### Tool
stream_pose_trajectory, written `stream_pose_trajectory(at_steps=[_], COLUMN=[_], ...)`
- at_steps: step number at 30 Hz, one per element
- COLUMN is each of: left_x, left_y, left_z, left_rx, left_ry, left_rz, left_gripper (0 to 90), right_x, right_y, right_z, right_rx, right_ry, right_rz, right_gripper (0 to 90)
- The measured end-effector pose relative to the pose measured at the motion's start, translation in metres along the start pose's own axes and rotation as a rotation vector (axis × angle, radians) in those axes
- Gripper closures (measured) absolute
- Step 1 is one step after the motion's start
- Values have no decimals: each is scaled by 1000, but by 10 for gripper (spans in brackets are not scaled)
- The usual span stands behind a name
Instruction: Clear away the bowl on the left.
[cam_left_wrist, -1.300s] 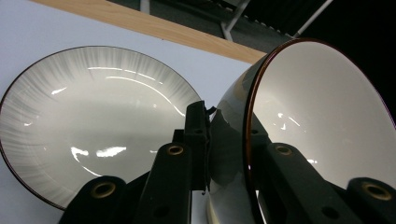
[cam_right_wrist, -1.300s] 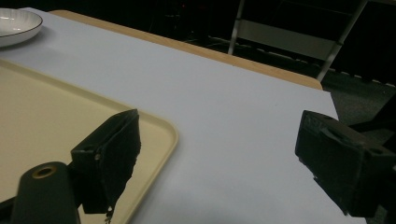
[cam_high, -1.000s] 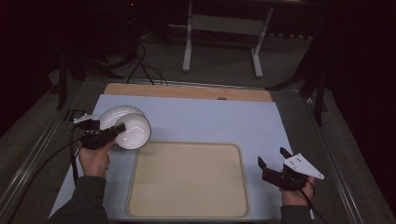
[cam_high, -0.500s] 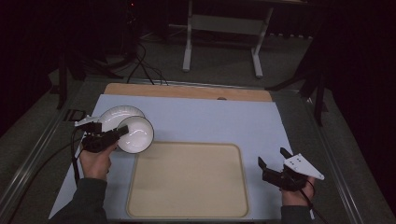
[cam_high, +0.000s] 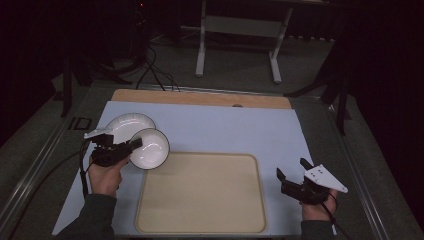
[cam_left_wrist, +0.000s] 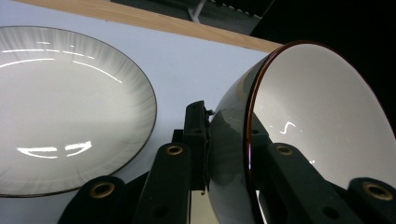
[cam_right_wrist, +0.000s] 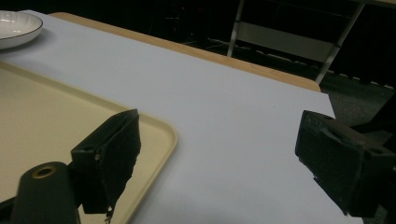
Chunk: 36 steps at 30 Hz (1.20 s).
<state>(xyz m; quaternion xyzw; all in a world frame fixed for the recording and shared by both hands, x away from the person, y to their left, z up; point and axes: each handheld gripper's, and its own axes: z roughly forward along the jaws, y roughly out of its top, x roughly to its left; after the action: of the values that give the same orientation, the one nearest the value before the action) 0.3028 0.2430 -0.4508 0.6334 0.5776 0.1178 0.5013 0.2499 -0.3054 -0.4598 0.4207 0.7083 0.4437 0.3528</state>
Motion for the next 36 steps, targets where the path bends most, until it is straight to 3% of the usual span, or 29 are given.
stream_pose_trajectory(at_steps=[36], left_x=[-29], left_y=[-11], left_z=[0], left_rx=[37], left_ry=[-94], left_rz=[59], left_gripper=[789], right_x=[0], right_y=[0], right_z=[-1], right_rx=[-5], right_ry=[-1], right_rz=[1], right_gripper=[138])
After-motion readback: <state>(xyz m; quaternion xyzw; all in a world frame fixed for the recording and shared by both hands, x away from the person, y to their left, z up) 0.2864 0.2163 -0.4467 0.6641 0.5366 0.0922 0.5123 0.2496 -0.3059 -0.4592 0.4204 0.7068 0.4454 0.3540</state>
